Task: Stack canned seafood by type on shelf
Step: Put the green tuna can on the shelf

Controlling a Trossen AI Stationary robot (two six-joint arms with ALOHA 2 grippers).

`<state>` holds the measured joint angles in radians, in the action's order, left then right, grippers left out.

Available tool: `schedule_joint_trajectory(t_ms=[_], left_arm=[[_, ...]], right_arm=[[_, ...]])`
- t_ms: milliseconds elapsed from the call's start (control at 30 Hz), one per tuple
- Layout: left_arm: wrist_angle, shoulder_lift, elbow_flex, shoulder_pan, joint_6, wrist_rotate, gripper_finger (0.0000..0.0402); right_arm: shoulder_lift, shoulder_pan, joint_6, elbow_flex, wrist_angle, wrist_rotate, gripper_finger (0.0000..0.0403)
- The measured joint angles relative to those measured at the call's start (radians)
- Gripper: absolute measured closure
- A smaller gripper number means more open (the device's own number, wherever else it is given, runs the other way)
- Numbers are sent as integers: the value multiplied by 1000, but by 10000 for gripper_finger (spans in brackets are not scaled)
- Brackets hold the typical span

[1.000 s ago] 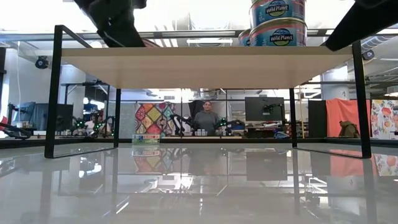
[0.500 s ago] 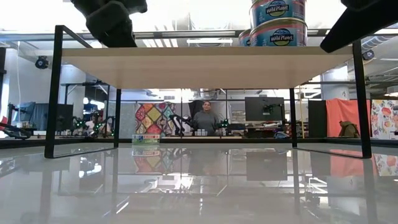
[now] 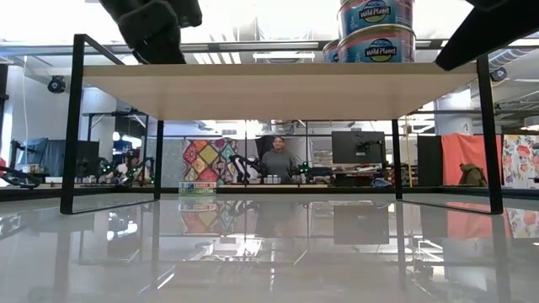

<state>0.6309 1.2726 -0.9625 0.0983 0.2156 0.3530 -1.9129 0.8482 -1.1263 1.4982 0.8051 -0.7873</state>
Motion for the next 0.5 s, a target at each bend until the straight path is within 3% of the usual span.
schedule_joint_trajectory(t_ms=[233, 500], left_arm=[[73, 22, -63, -11, -63, -22, 5], [70, 25, -66, -32, -79, 2, 5]], right_arm=[[4, 0, 24, 5, -9, -8, 23], [8, -18, 289, 156, -11, -20, 23]])
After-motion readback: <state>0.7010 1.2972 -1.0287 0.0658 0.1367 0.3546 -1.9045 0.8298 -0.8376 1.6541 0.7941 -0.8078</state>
